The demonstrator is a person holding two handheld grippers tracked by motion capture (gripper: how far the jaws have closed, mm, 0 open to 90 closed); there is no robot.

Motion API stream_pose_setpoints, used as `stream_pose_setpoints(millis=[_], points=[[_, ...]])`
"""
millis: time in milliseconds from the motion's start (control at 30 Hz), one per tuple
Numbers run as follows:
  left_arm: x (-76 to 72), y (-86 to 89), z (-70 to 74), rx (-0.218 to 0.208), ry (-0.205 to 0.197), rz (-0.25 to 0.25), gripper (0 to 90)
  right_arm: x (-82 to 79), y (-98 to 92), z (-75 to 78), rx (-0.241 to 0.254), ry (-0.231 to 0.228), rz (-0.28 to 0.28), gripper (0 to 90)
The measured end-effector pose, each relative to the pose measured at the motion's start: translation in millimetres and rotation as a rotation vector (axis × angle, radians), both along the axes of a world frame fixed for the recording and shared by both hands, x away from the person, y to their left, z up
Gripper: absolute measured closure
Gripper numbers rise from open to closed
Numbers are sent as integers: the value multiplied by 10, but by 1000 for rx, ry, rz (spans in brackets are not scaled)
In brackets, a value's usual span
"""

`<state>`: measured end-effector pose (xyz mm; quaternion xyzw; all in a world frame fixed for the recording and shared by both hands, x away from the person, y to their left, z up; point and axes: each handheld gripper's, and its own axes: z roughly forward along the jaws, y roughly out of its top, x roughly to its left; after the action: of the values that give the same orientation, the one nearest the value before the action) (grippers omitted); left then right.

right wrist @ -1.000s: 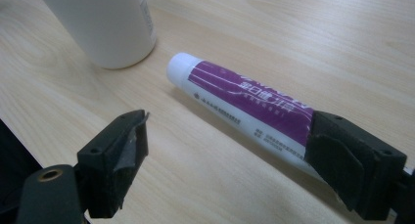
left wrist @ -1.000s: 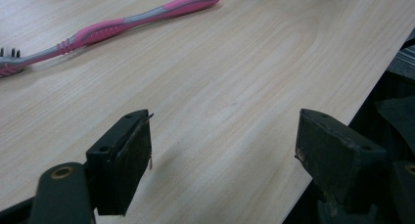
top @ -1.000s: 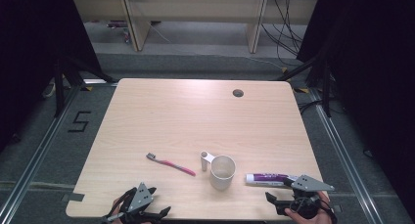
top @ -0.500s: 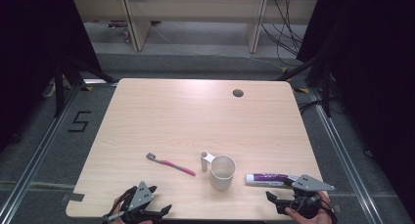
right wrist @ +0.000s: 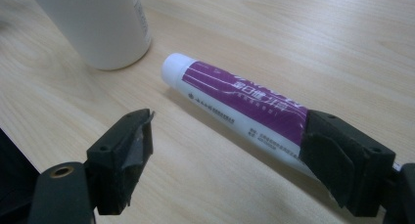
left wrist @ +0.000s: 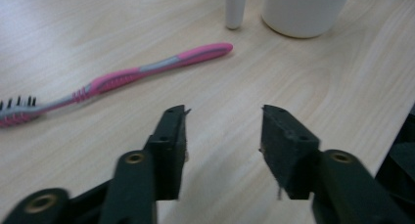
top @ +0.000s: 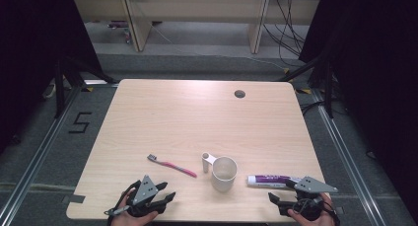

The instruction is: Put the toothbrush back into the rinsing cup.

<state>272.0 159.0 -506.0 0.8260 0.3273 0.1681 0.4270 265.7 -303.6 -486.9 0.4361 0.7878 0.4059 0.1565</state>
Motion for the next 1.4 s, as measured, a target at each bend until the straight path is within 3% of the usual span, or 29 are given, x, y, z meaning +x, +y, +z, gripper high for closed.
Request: stream_pose_setpoints(millis=[33, 67, 100, 200, 267, 300, 433, 567, 600, 900, 1000, 1033, 1133, 1233, 1400], points=[[13, -29, -12, -21, -6, 5, 622, 0, 1, 0, -1, -1, 0, 209], [36, -34, -2, 11, -13, -13, 657, 0, 1, -2, -2, 0, 0, 209], [52, -65, -8, 10, -21, -8, 689, 0, 0, -3, -2, 1, 1, 211], [126, -97, -11, 71, -34, -35, 770, 1, -1, -3, -1, 1, 3, 215], [168, -135, -30, 51, -36, -31, 793, 0, 0, -4, 2, 4, 6, 215], [197, -128, -24, 71, -30, -46, 795, -1, -1, -4, -2, 1, 8, 217], [261, -156, -30, 55, -38, -22, 832, 18, -14, -12, -8, -11, 18, 218], [336, -185, 1, 68, -41, -31, 890, 21, -11, -15, -12, -8, 21, 220], [362, -193, 6, 82, -45, -33, 894, 20, -10, -17, -13, -8, 22, 221], [567, -362, 27, 29, -34, -17, 898, 6, 4, -16, -4, 8, 15, 226], [613, -392, 35, 32, -29, -16, 897, -1, 5, -10, -6, 16, 19, 229], [651, -429, 30, 24, -25, 1, 897, 18, -8, -13, -30, -9, 31, 230], [709, -472, 24, 41, -19, -2, 897, 16, 2, -21, -16, -3, 38, 233], [747, -539, -3, 19, -17, 4, 896, 17, -5, -15, -34, -7, 35, 233], [815, -599, -23, 53, -4, -2, 897, 16, -2, -15, -31, -6, 39, 234]])
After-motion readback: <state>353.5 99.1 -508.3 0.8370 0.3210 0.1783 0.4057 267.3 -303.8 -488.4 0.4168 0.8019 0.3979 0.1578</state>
